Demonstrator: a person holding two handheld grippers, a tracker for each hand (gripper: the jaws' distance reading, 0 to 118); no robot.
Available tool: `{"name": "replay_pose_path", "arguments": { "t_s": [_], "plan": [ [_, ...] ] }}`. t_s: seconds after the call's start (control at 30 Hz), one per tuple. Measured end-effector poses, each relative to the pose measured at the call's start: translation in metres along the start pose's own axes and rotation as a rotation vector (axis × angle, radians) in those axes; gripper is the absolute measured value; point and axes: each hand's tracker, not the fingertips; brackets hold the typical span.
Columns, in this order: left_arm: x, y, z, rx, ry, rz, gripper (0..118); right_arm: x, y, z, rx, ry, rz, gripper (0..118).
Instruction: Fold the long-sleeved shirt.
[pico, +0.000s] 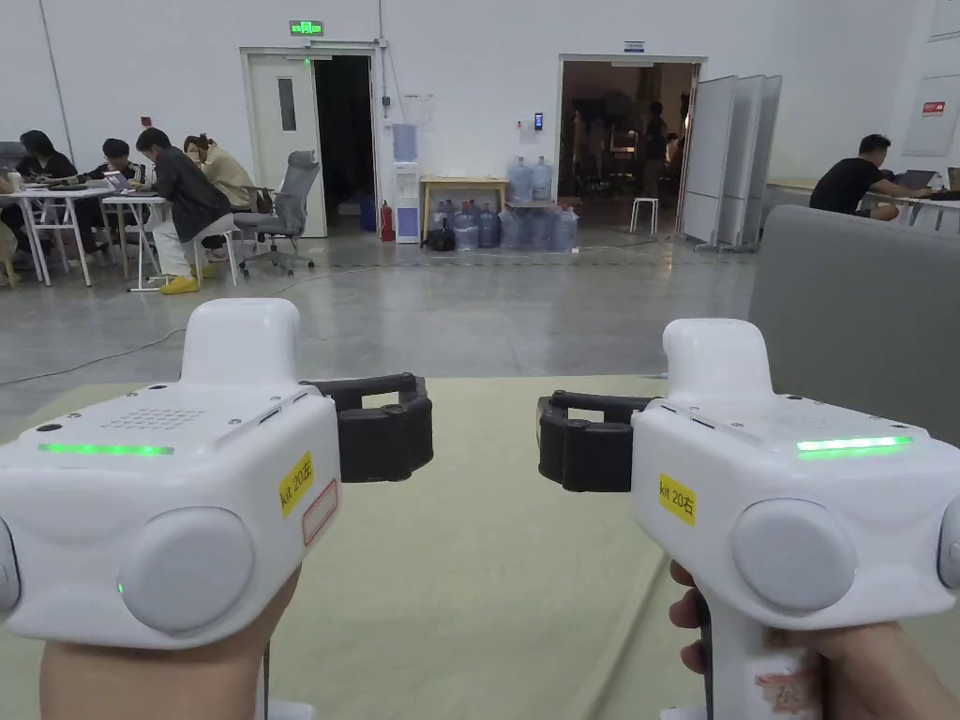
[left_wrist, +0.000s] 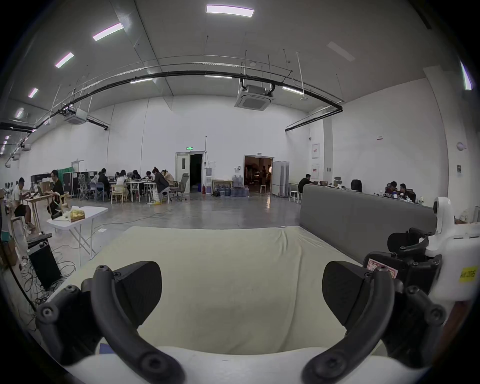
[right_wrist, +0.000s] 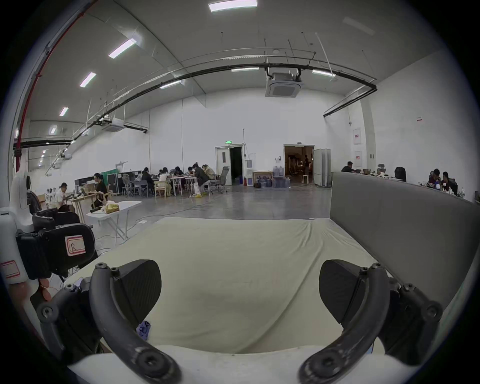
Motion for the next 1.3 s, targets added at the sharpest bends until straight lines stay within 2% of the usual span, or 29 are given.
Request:
{"name": "replay_pose_path", "arguments": {
  "t_s": [0.93, 1.13, 1.3],
  "plan": [
    [-0.002, 0.0016, 0.001, -0.005, -0.01, 0.007, 118, -0.0028, -0.0033, 0.0006, -0.008, 0.033, -0.004, 118],
    [0.0012, 0.0024, 0.0034, -0.005, -0.009, 0.003, 118, -0.0039, -0.0026, 0.0022, 0.004, 0.01, 0.014, 118],
    [0.0029, 0.0027, 0.0029, -0.008, -0.009, -0.003, 118, 0.0007, 0.0003, 0.0053, 0.002, 0.011, -0.022, 118]
  ]
}}
